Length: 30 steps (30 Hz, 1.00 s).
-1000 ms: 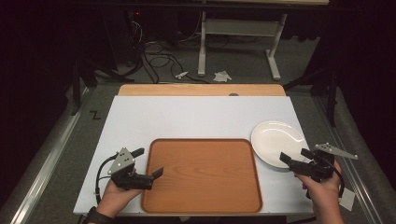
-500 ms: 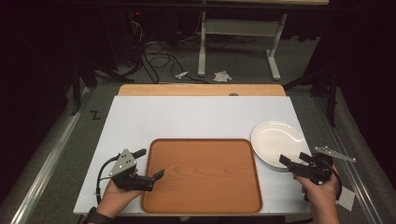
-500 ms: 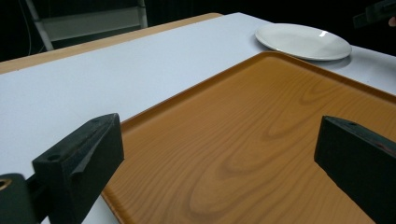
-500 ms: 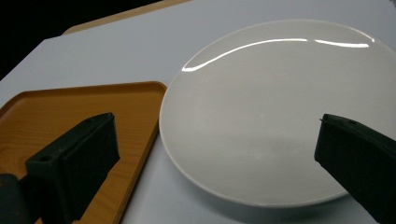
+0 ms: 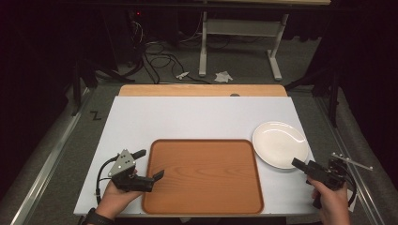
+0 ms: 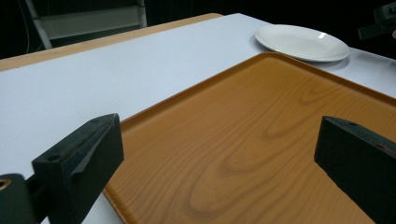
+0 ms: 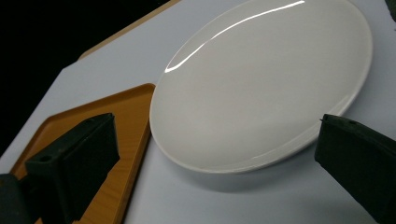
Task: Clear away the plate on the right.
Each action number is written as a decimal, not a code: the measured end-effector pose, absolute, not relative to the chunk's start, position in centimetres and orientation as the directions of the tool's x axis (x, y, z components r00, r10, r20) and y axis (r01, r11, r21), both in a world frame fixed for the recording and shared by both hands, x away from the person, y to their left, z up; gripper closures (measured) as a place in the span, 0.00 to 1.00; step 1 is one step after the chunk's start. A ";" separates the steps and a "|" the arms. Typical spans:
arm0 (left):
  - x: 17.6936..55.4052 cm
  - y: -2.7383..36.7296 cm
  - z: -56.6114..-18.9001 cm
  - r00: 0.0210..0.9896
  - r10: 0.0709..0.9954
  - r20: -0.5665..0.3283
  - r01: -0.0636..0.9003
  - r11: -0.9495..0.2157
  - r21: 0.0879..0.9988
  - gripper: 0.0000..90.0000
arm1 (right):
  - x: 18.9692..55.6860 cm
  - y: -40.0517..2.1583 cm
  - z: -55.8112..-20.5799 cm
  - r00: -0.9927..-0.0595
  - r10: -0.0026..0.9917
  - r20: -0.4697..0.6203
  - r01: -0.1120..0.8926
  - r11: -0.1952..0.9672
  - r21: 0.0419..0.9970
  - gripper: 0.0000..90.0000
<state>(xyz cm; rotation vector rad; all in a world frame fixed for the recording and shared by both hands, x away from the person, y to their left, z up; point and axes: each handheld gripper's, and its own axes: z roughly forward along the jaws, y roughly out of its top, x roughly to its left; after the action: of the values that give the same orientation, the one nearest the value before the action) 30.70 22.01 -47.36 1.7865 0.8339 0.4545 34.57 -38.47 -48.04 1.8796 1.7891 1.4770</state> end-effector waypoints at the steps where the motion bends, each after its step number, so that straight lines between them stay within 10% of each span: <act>1: 30.7 22.0 -47.3 0.685 0.724 -0.086 0.320 -0.193 0.928 0.02 | 34.6 -38.6 -48.1 -0.198 0.824 0.530 0.673 -0.279 0.685 0.01; 30: 30.8 21.7 -47.4 0.698 0.710 -0.097 0.319 -0.187 0.929 0.02 | 35.3 -39.2 -49.8 -0.039 0.677 0.735 0.758 -0.459 0.464 0.05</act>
<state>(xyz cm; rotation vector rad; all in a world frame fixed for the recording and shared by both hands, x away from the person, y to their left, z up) 30.78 21.68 -47.43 1.7813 0.8179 0.4325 35.25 -39.15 -49.80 2.2311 1.6727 1.6148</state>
